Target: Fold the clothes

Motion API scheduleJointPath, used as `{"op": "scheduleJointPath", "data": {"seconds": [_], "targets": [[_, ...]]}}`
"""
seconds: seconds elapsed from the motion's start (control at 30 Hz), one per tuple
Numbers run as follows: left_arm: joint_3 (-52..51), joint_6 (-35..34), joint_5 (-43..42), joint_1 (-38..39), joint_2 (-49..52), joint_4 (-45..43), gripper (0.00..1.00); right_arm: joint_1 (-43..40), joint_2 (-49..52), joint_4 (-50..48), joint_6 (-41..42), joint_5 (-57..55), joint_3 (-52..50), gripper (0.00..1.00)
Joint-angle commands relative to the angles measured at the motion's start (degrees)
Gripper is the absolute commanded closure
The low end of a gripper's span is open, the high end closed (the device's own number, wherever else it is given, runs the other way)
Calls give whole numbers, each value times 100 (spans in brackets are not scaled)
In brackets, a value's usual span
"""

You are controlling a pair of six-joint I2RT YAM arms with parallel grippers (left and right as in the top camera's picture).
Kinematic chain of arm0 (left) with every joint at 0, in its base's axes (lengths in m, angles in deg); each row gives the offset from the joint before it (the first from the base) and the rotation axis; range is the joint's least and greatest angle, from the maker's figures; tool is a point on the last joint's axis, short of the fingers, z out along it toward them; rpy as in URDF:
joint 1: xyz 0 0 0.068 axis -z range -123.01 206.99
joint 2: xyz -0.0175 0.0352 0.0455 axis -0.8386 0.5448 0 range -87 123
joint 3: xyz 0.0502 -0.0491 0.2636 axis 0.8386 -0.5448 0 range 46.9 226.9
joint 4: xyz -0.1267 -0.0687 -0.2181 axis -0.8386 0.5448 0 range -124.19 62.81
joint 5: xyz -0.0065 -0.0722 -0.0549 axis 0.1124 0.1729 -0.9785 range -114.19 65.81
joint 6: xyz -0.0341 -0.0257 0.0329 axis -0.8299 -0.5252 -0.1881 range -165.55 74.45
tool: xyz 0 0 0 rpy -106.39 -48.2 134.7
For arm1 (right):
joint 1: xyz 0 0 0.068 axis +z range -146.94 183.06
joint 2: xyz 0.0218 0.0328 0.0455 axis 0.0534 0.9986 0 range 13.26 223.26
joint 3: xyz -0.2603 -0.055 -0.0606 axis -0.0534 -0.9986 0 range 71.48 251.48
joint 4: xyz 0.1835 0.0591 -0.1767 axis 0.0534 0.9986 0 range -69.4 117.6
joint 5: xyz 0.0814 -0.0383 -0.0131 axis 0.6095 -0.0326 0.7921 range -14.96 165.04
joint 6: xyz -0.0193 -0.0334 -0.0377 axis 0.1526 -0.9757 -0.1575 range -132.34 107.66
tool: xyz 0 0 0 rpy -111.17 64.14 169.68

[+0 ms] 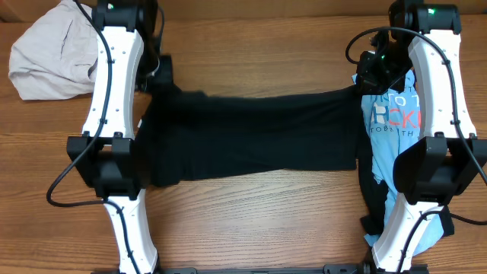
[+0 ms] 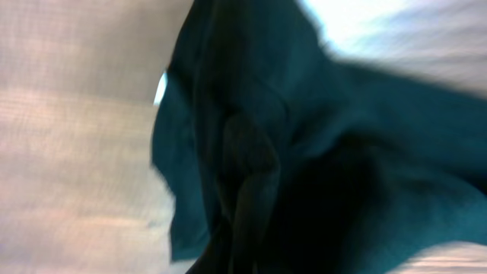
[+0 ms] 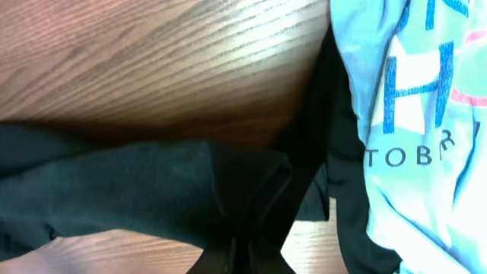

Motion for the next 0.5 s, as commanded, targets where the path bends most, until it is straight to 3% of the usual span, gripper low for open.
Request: {"op": "scheduleJointPath", "data": {"seconds": [0.0,0.2,0.43,0.47], "targets": [[-901,-140,546,-122,-667,9,95,-44,-304,68,-105,-22,-44,96],[-1895,-33,566,-170,-885,-216,96,-44,-678,-57,-98,-131,-863,96],[-2896,44,560,-166,-883,-673,96,-46,-1338,-1027,55,-339,-3121,95],[-3029,83,557,-168,-883,-774,91,-46,-1344,-1196,59,-337,-3392,93]]}}
